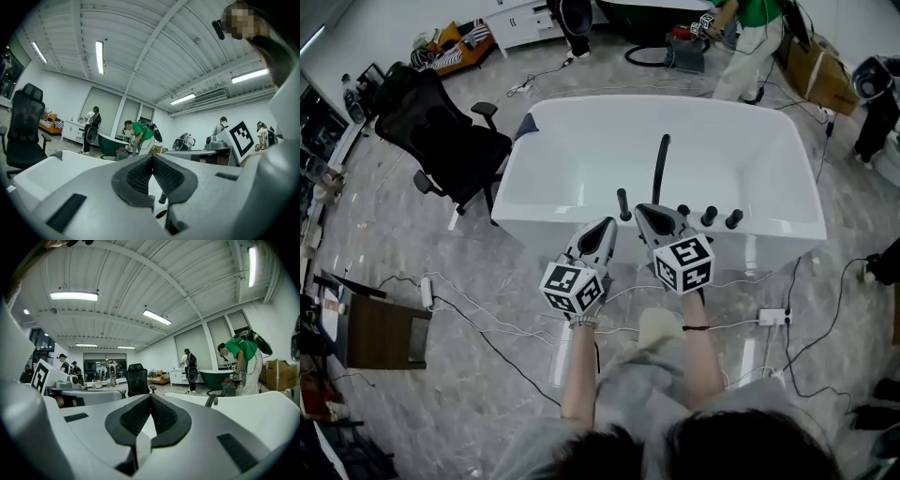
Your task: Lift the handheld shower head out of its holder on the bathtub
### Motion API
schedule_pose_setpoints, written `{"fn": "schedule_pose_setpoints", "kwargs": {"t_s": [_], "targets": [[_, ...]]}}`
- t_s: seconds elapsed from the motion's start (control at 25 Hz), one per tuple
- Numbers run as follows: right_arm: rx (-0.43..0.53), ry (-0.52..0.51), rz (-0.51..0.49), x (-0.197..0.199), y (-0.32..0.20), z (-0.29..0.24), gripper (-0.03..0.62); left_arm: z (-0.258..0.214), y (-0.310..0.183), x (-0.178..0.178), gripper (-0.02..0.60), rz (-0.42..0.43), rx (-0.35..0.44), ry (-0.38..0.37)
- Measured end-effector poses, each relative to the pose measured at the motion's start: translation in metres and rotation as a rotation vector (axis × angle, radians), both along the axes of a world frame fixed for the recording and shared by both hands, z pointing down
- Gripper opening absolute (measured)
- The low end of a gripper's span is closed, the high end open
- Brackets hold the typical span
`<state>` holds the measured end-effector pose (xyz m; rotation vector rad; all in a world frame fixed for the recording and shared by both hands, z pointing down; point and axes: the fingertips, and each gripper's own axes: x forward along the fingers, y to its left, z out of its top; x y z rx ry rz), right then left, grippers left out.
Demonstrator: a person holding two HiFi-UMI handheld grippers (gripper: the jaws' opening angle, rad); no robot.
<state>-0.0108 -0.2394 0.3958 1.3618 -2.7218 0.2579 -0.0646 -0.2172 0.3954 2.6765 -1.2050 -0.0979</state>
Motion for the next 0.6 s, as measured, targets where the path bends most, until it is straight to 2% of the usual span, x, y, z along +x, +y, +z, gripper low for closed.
{"fn": "schedule_pose_setpoints", "kwargs": {"t_s": [0.2, 0.4, 0.6], "targets": [[-0.051, -0.004, 0.009, 0.006, -0.009, 0.025, 0.001, 0.018, -0.006, 0.011, 0.005, 0.016, -0.032, -0.001], [-0.097, -0.019, 0.000, -0.002, -0.026, 0.045, 0.001, 0.038, -0.018, 0.008, 0.005, 0.019, -0.080, -0.011], [-0.143, 0.015, -0.034, -0.008, -0.043, 0.081, 0.001, 0.068, -0.035, 0.006, 0.005, 0.011, -0.127, -0.010]]}}
